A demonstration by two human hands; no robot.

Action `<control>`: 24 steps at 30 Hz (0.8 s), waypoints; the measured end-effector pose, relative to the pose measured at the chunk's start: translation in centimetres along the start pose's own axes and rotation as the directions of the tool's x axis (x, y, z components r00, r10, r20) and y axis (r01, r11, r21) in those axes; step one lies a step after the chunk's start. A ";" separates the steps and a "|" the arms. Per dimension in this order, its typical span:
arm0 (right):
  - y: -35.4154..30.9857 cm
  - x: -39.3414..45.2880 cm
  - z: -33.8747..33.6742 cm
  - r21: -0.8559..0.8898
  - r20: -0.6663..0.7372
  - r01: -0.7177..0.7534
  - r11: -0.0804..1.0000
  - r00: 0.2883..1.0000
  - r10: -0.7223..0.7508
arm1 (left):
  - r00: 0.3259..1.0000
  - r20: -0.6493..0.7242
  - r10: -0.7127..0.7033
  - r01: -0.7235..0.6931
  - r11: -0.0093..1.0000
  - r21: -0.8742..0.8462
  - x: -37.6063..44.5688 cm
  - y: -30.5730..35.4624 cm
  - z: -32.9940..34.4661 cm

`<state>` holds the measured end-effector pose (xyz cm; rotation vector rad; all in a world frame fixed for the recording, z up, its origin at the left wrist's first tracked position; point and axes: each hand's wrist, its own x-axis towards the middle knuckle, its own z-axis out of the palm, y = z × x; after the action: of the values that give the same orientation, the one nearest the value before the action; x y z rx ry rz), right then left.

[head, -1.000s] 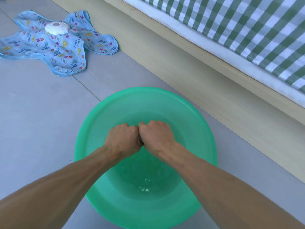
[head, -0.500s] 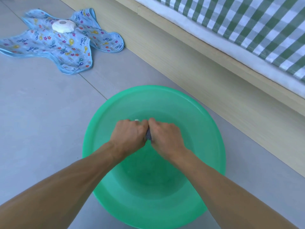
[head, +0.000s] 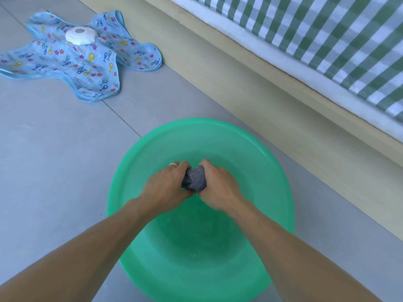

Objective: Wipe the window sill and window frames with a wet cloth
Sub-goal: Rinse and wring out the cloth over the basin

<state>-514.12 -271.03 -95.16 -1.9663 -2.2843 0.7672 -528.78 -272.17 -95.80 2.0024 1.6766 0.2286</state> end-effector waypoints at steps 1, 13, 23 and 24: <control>0.0 0.1 0.1 0.043 0.049 -0.028 0.999 0.998 0.026 | 0.999 0.027 -0.031 0.033 0.997 -0.076 -0.2 -0.2 0.0; -3.5 -5.8 -12.5 0.843 0.346 -0.411 0.348 0.908 0.234 | 0.869 0.232 -0.437 0.424 0.415 -0.805 -4.5 7.8 -11.2; -12.0 -11.7 -28.6 0.764 0.223 -0.404 0.504 0.897 0.381 | 0.751 0.317 -0.579 0.408 0.030 -0.912 -10.9 18.3 -27.3; -13.1 -12.0 -30.2 0.715 0.283 -0.449 0.536 0.887 0.366 | 0.743 0.313 -0.592 0.378 -0.015 -0.926 -11.8 18.8 -29.1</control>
<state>-513.63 -272.98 -60.16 -1.9858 -1.1035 1.5780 -527.87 -277.37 -59.59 0.3041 1.5153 0.9610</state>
